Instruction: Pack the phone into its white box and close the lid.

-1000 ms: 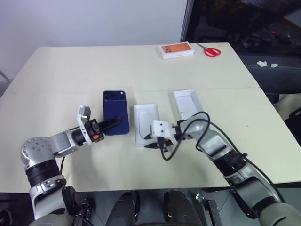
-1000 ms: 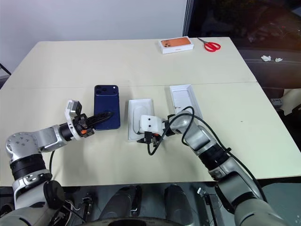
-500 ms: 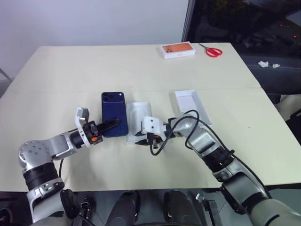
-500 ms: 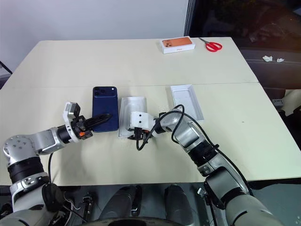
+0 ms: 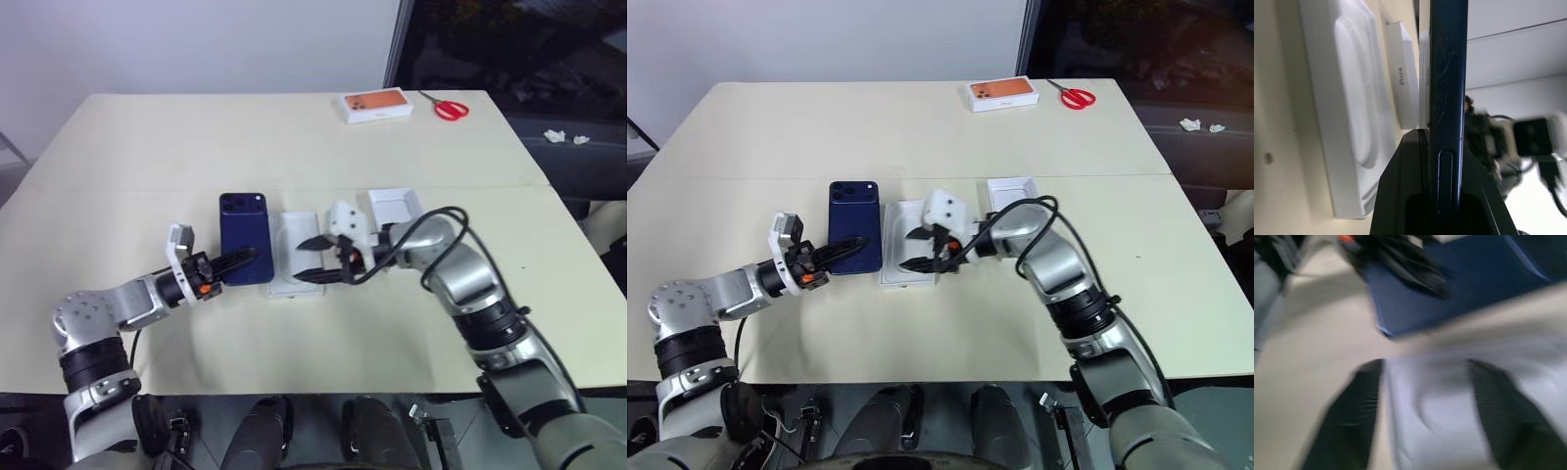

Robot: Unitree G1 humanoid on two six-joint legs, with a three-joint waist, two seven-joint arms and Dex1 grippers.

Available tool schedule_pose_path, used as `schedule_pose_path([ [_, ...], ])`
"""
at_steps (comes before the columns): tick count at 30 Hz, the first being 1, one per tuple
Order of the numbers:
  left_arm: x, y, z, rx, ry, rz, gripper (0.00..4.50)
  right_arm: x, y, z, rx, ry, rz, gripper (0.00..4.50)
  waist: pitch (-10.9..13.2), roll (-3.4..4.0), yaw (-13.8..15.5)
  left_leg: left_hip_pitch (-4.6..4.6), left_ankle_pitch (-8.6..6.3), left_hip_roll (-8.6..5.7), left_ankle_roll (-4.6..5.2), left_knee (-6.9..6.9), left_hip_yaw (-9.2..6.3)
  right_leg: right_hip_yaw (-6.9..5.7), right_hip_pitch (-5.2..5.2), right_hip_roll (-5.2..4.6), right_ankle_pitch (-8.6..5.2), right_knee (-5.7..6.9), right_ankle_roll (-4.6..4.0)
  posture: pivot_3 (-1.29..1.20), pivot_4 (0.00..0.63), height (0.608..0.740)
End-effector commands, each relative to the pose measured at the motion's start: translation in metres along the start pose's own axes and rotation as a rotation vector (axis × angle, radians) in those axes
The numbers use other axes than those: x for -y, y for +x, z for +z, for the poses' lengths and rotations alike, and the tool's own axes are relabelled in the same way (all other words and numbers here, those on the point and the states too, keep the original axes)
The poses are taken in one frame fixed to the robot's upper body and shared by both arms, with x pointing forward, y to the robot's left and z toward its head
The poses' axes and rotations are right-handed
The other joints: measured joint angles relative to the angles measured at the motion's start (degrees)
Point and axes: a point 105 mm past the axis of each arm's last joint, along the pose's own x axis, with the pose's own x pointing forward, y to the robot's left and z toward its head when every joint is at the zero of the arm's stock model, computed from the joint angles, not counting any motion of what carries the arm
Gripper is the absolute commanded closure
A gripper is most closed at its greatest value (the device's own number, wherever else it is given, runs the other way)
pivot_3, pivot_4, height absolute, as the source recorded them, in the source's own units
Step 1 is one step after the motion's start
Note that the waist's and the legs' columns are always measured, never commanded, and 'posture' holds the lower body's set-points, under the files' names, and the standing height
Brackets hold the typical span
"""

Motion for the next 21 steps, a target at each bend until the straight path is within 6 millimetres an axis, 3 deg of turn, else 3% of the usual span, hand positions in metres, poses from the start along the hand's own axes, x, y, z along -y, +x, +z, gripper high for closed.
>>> schedule_pose_path([
  [1,0.011,0.010,-0.003,-0.012,0.056,-0.043,4.50,0.009,-0.020,0.005,0.027,-0.038,-0.042,0.03,0.00,0.00,-0.09,0.00,0.00,-0.01,0.00,-0.01,0.02,0.03,-0.01,-0.01,0.00,-0.01,0.00,0.00,0.150,0.740],
  [5,0.002,0.017,-0.003,0.019,0.030,-0.019,4.50,0.016,-0.032,-0.011,-0.028,-0.056,-0.102,0.03,0.00,-0.01,-0.29,0.00,0.00,0.01,0.00,-0.02,0.03,0.04,0.00,0.01,0.00,-0.04,0.00,0.00,0.150,0.740],
  [12,-0.009,0.030,-0.007,0.005,-0.028,0.007,4.50,0.019,-0.032,-0.014,-0.032,-0.054,-0.137,0.03,0.01,0.00,-0.12,0.00,0.00,0.06,0.00,-0.01,0.03,0.02,-0.01,0.05,0.00,0.00,0.00,0.00,0.150,0.740],
  [13,-0.008,0.032,-0.007,0.004,-0.042,-0.006,3.51,0.018,-0.031,-0.014,-0.031,-0.054,-0.137,0.00,0.01,-0.01,-0.10,0.00,0.01,0.04,0.00,0.00,0.03,0.02,-0.01,0.03,0.00,0.00,0.00,0.00,0.150,0.740],
  [14,-0.007,0.034,-0.007,0.001,-0.052,-0.017,3.21,0.018,-0.031,-0.014,-0.031,-0.055,-0.136,0.00,0.01,-0.01,-0.07,-0.01,0.01,0.04,0.00,0.00,0.03,0.02,-0.01,0.03,0.00,-0.01,0.00,0.00,0.150,0.740],
  [20,-0.001,0.040,-0.007,-0.020,-0.032,-0.031,0.25,0.017,-0.027,-0.013,-0.028,-0.063,-0.133,0.00,0.01,-0.01,-0.01,0.00,0.01,0.00,0.00,0.03,0.01,0.00,0.03,0.01,0.00,-0.01,0.00,0.00,0.150,0.740],
  [21,0.000,0.040,-0.008,-0.027,-0.025,-0.031,0.04,0.018,-0.026,-0.013,-0.028,-0.062,-0.134,0.00,0.00,0.00,-0.01,0.00,0.01,0.00,0.00,0.02,0.00,-0.01,0.04,0.01,0.00,-0.01,0.01,0.00,0.150,0.740],
])
